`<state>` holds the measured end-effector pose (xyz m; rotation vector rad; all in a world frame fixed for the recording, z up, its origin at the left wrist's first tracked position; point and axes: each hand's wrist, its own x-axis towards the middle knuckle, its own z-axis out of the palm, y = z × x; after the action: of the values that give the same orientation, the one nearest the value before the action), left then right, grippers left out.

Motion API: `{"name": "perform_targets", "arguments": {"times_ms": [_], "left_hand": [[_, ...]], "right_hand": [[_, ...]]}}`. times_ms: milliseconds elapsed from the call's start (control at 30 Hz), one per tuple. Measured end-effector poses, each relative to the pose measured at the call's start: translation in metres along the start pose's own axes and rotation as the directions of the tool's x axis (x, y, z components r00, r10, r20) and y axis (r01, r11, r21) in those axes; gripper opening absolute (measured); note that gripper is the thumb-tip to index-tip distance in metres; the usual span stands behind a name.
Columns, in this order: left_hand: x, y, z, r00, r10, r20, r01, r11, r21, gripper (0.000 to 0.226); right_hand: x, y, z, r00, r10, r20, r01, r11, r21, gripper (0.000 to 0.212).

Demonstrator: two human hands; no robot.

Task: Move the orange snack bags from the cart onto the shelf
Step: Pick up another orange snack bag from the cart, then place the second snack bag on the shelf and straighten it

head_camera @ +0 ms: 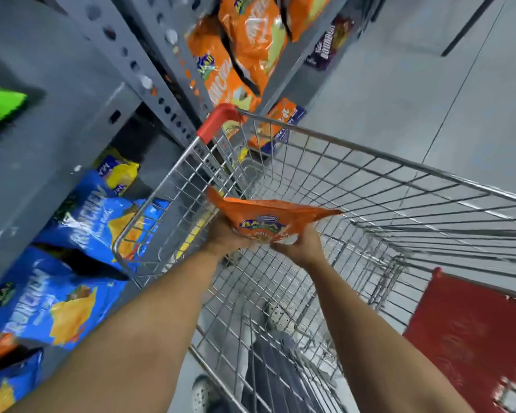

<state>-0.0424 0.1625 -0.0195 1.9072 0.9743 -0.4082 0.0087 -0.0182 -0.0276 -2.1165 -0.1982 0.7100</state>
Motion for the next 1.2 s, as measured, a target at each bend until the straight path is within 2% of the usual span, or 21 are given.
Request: {"name": "perform_targets", "arguments": {"times_ms": [33, 167, 267, 367, 467, 633, 700, 800, 900, 1033, 1133, 1200], "left_hand": [[0.000, 0.001, 0.001, 1.000, 0.016, 0.002, -0.016, 1.000, 0.016, 0.068], [-0.007, 0.014, -0.011, 0.998, 0.019, 0.062, -0.017, 0.999, -0.037, 0.063], [-0.031, 0.028, -0.029, 0.992, 0.063, 0.109, -0.062, 0.998, -0.013, 0.063], [-0.068, 0.040, -0.050, 0.982, 0.158, 0.107, -0.160, 0.987, 0.011, 0.074], [-0.120, 0.047, -0.083, 0.972, 0.233, 0.032, -0.232, 0.972, -0.033, 0.083], [-0.234, 0.045, -0.159, 0.905, 0.355, -0.233, -0.394, 0.906, -0.151, 0.057], [-0.286, 0.036, -0.190, 0.827, 0.403, -0.392, -0.505, 0.839, -0.201, 0.048], [-0.365, 0.019, -0.238, 0.664, 0.429, -0.612, -0.667, 0.711, -0.224, 0.052], [-0.447, 0.004, -0.291, 0.471, 0.406, -0.783, -0.778, 0.609, -0.153, 0.046], [-0.546, -0.021, -0.355, 0.223, 0.368, -0.903, -0.850, 0.527, 0.005, 0.042], [-0.615, -0.051, -0.404, 0.056, 0.319, -0.946, -0.846, 0.518, 0.125, 0.041], [-0.657, -0.070, -0.433, -0.054, 0.319, -0.946, -0.827, 0.517, 0.222, 0.031]], "right_hand": [[0.006, -0.003, -0.001, 0.999, -0.022, 0.042, 0.021, 1.000, 0.011, 0.052], [0.003, -0.010, -0.005, 0.997, -0.069, 0.037, 0.069, 0.998, 0.009, 0.048], [-0.012, -0.026, -0.019, 0.998, -0.010, 0.065, 0.008, 1.000, 0.025, 0.057], [-0.036, -0.054, -0.038, 0.996, -0.010, 0.092, -0.001, 0.993, 0.119, 0.055], [-0.075, -0.104, -0.057, 0.989, -0.139, 0.055, 0.126, 0.972, 0.196, 0.059], [-0.150, -0.200, -0.066, 0.898, -0.429, 0.097, 0.367, 0.853, 0.372, 0.068], [-0.186, -0.240, -0.059, 0.829, -0.550, 0.099, 0.475, 0.786, 0.396, 0.065], [-0.243, -0.303, -0.040, 0.714, -0.696, 0.072, 0.603, 0.664, 0.442, 0.051], [-0.308, -0.368, -0.014, 0.544, -0.838, 0.042, 0.704, 0.482, 0.522, 0.032], [-0.391, -0.445, 0.028, 0.372, -0.928, -0.007, 0.719, 0.284, 0.635, 0.025], [-0.456, -0.503, 0.065, 0.275, -0.960, -0.053, 0.718, 0.169, 0.676, 0.027], [-0.496, -0.538, 0.087, 0.201, -0.978, -0.054, 0.704, 0.105, 0.703, 0.026]]}}
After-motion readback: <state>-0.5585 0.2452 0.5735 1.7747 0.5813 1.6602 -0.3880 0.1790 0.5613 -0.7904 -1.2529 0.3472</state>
